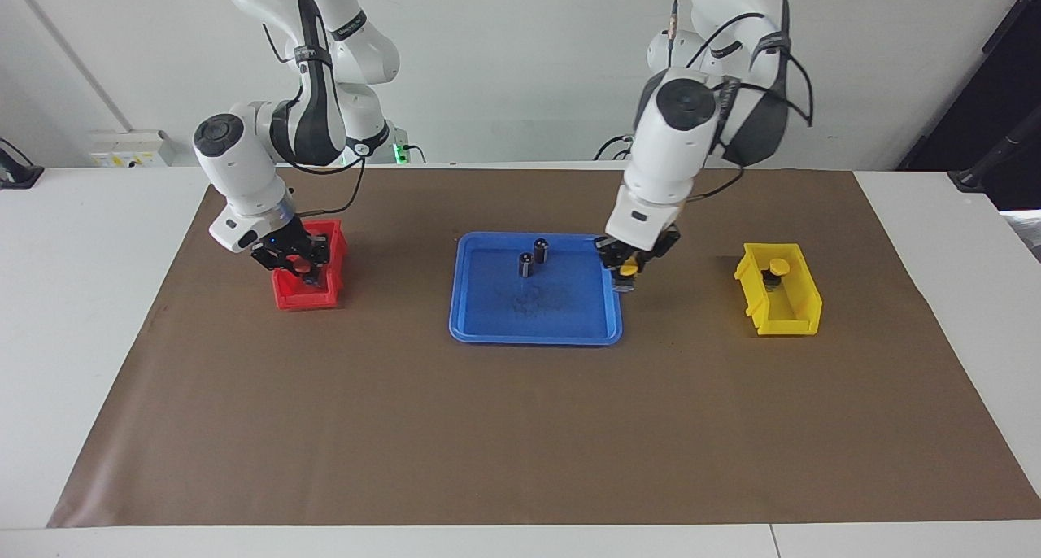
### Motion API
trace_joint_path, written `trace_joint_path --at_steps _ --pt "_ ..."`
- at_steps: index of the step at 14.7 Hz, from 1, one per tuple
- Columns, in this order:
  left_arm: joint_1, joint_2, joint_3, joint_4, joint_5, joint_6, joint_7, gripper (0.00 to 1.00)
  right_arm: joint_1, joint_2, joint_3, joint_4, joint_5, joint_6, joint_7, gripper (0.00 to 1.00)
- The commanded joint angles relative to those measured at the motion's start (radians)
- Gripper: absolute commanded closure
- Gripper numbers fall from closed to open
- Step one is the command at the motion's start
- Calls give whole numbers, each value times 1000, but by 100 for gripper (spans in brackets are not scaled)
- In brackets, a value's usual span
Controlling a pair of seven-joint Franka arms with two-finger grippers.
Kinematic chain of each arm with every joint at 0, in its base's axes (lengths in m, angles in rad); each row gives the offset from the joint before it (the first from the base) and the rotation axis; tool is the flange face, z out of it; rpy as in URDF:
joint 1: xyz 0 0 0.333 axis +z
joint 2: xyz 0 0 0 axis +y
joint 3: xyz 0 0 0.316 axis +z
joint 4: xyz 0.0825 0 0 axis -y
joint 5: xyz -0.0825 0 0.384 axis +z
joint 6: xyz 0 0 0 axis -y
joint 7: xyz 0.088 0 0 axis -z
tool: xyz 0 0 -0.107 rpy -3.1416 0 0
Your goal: Sort red and yellow buttons by color
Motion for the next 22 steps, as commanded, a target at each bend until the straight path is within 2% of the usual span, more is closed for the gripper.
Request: trace_joint_path --at_steps 1,2,3,5,6,7,10,11,16,17,19,22 --pt "180 2 -9 -31 -5 30 215 99 -16 -14 11 -33 19 35 -27 86" --pt "238 2 -9 -43 -5 43 279 99 -17 -13 13 -33 19 34 -27 84" --pt "281 2 -9 -52 -5 62 342 99 -20 -11 11 -35 19 35 -29 75" --pt "346 -2 -9 -98 0 120 439 99 -17 -11 11 -36 19 35 -27 65" --pt "358 -2 -8 -118 0 145 458 99 -17 -11 11 -35 18 35 -27 56" --pt "383 -4 -8 -130 0 155 481 99 -16 -10 11 -33 18 34 -27 42" --pt "401 -7 -8 -144 0 156 527 99 -13 -5 11 -18 10 24 -24 35" --pt "401 -13 -8 -160 0 162 536 99 -13 -2 11 1 10 9 -24 34" --pt "415 -76 -8 -299 0 235 542 99 -13 33 11 184 -12 -184 -24 13" --pt "426 -82 -8 -318 0 238 541 99 -13 32 11 208 -19 -207 -24 1" --pt "443 -101 -9 -356 0 257 532 98 -13 21 11 263 -21 -274 -19 0" --pt "434 -82 -9 -365 -2 284 451 99 -11 23 17 420 -21 -455 36 0"
